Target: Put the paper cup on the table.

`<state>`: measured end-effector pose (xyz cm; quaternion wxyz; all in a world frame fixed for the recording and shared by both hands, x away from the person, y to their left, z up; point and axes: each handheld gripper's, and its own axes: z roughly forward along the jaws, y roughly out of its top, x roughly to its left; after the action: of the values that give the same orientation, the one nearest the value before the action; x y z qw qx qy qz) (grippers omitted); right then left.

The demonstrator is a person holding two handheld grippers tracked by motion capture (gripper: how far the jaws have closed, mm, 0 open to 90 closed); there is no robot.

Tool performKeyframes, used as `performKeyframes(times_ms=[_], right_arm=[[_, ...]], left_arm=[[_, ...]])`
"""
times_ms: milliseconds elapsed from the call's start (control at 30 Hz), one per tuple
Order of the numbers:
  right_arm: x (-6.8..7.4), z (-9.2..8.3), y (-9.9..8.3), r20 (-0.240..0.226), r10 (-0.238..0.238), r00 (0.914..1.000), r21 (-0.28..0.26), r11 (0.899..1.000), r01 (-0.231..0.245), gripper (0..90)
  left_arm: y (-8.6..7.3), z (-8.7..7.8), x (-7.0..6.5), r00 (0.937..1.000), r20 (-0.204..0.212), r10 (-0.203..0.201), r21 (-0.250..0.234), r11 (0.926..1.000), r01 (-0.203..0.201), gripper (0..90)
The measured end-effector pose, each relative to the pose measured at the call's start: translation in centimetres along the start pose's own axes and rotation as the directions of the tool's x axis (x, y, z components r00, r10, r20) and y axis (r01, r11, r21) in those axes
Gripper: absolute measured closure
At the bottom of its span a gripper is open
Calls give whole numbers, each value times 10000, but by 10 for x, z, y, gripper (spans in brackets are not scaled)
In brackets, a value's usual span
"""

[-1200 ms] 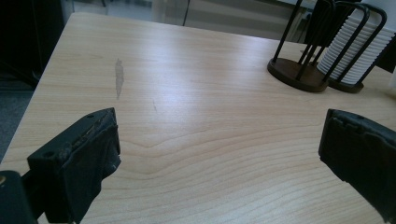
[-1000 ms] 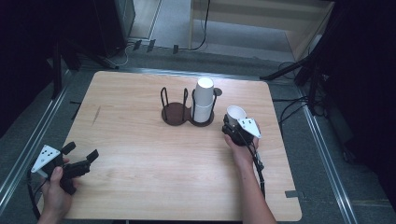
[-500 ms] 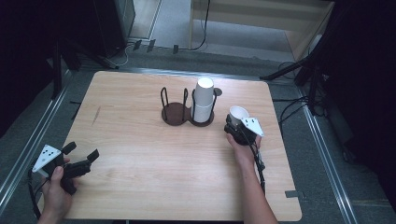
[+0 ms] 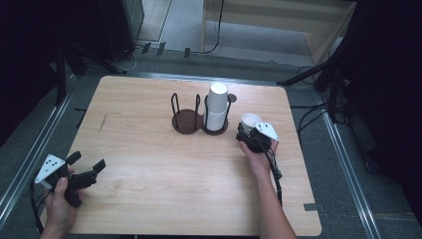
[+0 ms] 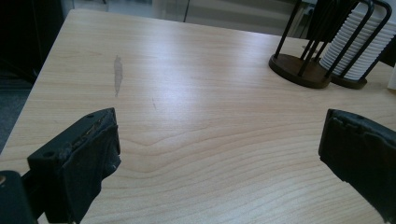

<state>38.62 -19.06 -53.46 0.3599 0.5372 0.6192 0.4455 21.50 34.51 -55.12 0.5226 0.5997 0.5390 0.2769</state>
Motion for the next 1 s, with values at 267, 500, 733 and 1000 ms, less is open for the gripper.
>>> performKeyframes(times_ms=[267,500,733,1000], right_arm=[[-2,-2,-1,-151,-75,9999,1142,9934,91,131],[-5,-10,3,-664,215,9976,1142,9934,-138,0],[-6,-24,7,-1096,188,9938,905,9959,-89,0],[-14,-43,7,-1230,304,9919,756,9969,-212,0]], left_arm=[[0,0,0,10000,2,25,-3,10000,-25,0],[0,0,0,10000,6,17,3,10000,-17,0],[0,1,-1,10000,11,50,26,10000,-50,0],[0,1,-1,10000,23,60,30,10000,-60,0]])
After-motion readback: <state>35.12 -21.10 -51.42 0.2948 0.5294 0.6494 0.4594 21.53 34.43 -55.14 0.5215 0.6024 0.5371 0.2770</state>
